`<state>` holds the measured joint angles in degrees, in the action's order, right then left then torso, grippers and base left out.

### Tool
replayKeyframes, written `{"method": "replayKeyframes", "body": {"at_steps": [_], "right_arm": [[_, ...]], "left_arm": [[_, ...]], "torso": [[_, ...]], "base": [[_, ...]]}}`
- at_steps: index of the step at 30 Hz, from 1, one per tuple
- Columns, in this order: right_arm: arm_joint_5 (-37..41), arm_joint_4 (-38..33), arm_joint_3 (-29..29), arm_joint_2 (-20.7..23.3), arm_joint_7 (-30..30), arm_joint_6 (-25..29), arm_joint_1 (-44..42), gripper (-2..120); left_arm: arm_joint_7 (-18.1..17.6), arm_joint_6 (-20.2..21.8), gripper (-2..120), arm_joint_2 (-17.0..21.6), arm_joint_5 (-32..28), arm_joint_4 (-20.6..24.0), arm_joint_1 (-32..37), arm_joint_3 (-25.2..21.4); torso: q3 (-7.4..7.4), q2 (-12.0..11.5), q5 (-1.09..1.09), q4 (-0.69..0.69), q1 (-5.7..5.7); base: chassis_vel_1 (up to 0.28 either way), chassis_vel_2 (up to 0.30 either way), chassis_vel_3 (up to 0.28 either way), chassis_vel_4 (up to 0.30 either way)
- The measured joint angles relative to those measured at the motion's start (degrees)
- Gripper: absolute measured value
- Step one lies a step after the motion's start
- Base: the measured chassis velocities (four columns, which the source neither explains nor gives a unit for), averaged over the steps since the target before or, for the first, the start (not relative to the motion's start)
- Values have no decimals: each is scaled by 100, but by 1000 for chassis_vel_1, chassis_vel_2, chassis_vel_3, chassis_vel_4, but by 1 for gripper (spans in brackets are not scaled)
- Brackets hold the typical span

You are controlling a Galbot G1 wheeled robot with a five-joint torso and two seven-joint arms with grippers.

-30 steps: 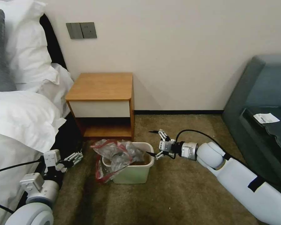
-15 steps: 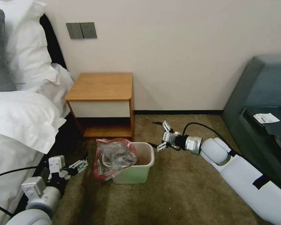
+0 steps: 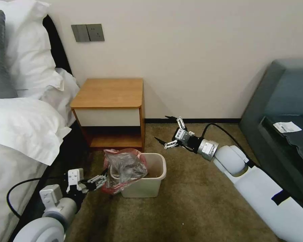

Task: Pick up the garbage bag from the table and place it over the trash can.

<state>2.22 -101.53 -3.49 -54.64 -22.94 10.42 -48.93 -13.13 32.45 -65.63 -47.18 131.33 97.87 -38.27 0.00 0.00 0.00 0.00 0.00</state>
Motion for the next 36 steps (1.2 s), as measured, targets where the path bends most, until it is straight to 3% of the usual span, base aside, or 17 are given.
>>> {"method": "replayKeyframes", "body": {"at_steps": [12,36], "right_arm": [[95,-277,-112,-16,185,-21,-310,100],[90,-355,-213,-43,261,-30,-535,100]], "left_arm": [[-16,137,99,-73,-24,-544,-443,181],[-141,103,95,-206,197,-1106,-946,560]], "torso": [[0,0,-1,0,0],[0,0,0,0,0]], "base": [[0,0,0,0],[0,0,0,0]]}}
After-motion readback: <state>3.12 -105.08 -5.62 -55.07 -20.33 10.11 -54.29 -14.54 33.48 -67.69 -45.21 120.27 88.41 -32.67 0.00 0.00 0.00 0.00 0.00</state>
